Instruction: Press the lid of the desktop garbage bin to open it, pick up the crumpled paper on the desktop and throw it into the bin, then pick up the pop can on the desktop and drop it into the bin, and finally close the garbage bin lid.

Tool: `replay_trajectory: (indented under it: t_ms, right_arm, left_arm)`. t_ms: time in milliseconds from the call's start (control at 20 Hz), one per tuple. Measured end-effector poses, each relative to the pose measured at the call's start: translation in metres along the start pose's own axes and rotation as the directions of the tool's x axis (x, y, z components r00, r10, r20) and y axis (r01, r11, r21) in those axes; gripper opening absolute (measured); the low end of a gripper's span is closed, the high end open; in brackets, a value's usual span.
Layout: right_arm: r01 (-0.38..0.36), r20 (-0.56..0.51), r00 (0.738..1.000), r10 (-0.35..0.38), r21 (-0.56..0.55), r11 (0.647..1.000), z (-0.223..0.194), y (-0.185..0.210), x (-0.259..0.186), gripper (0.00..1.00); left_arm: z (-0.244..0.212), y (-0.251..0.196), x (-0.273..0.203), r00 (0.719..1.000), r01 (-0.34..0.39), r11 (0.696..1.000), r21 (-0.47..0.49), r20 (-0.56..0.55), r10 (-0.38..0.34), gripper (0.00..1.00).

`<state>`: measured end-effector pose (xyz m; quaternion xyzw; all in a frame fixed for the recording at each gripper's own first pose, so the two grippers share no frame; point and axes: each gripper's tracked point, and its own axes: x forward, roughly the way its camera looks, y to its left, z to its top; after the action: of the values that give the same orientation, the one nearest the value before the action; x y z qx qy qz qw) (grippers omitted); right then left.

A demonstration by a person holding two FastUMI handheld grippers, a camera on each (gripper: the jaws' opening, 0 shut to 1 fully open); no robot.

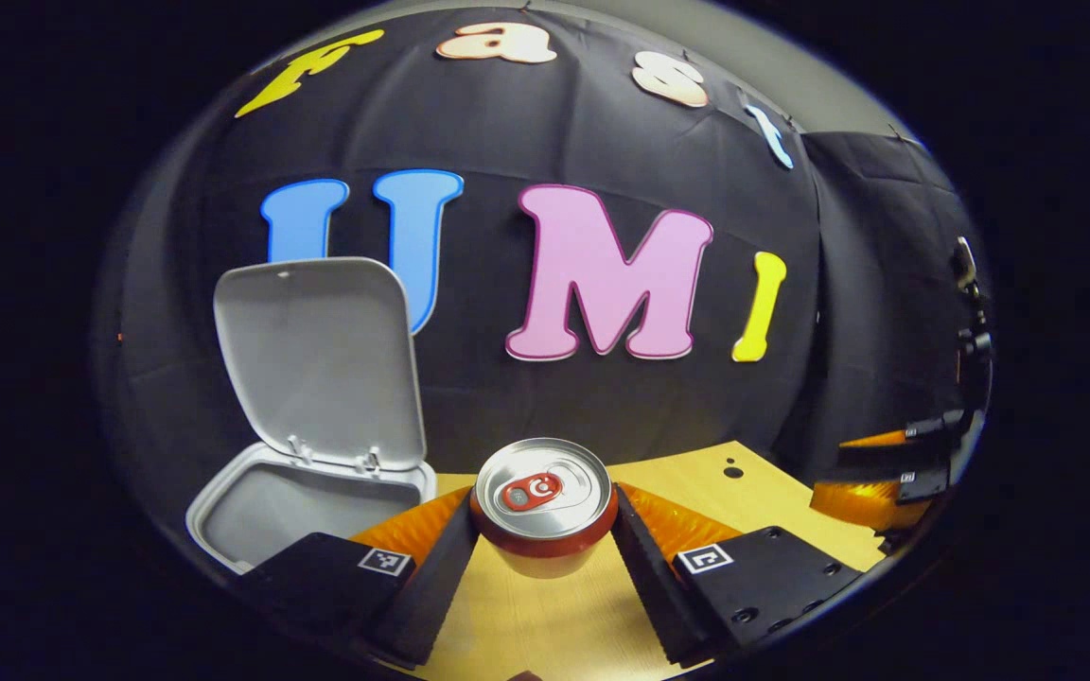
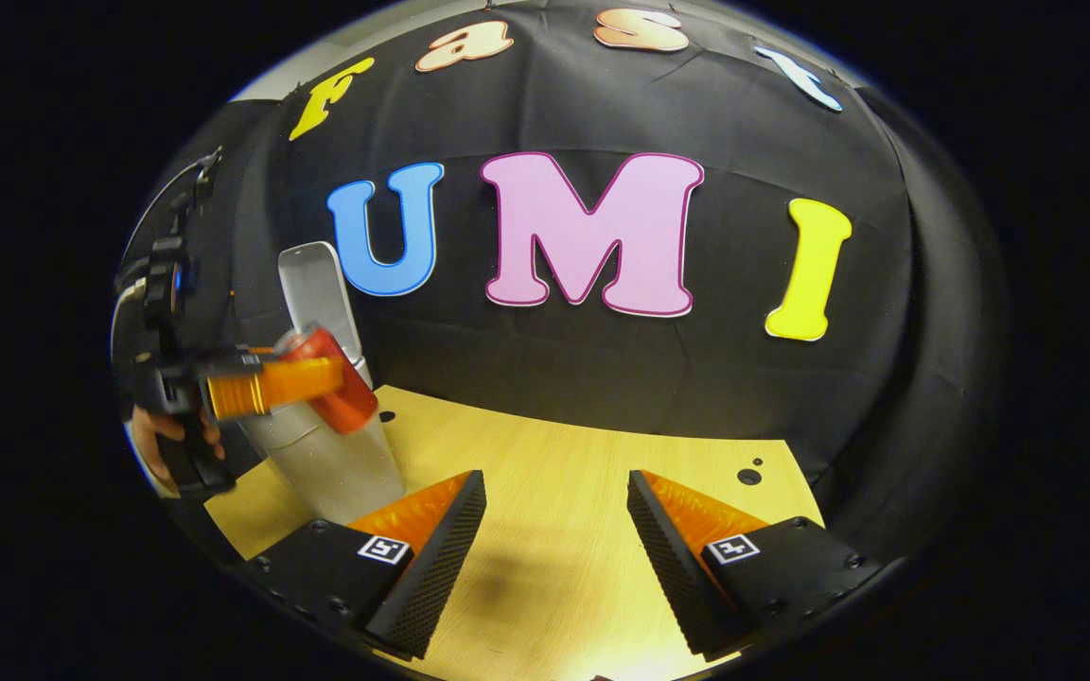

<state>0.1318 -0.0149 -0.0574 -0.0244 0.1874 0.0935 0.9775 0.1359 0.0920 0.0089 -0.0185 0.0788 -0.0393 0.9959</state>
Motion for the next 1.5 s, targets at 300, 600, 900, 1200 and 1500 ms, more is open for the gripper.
replay_trajectory:
  t_ms: [300,600,900,1200,1500]
  right_arm:
    - [-0.012,-0.003,1.0,0.012,-0.024,1.0,-0.009,0.0,-0.012,0.97]
    - [-0.011,-0.025,1.0,0.011,-0.001,1.0,-0.02,0.002,-0.022,0.97]
    - [0.0,-0.022,1.0,0.001,0.014,1.0,-0.021,0.002,-0.029,0.97]
    - [-0.002,-0.019,1.0,0.002,0.015,1.0,-0.021,0.006,-0.032,0.97]
    - [-0.012,-0.012,1.0,0.012,-0.012,1.0,-0.019,0.013,-0.037,0.97]
  left_arm:
    - [0.019,0.12,-0.045,0.967,-0.253,0.965,0.065,-0.007,0.254,0.87]
    - [-0.023,0.159,-0.051,0.939,-0.328,0.945,0.011,-0.11,0.327,0.87]
    - [0.016,0.156,-0.055,0.938,-0.348,0.938,-0.005,0.005,0.348,0.96]
    - [0.097,0.172,-0.037,0.921,-0.366,0.93,-0.026,0.132,0.366,0.96]
    - [0.163,0.185,0.001,0.92,-0.318,0.948,-0.029,0.234,0.316,0.95]
